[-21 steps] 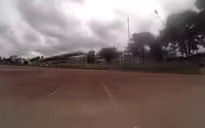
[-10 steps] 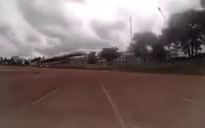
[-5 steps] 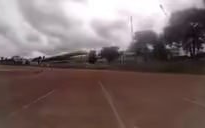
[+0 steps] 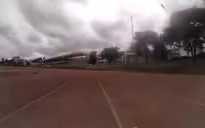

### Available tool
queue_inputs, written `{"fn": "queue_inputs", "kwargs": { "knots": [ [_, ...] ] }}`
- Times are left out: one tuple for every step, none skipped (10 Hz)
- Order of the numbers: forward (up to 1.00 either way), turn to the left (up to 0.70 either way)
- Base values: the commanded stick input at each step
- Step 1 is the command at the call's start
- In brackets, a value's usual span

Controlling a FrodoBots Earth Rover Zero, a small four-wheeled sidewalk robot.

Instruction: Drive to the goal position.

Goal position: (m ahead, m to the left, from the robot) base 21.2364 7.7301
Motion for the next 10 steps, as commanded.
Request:
{"fn": "queue_inputs", "kwargs": {
  "knots": [
    [0.7, 0.0],
    [0.7, 0.0],
    [0.7, 0.0],
    [0.7, 0.0],
    [0.7, 0.0],
    [0.7, 0.0],
    [0.7, 0.0],
    [0.7, 0.0],
    [0.7, 0.0],
    [0.7, 0.0]
  ]
}}
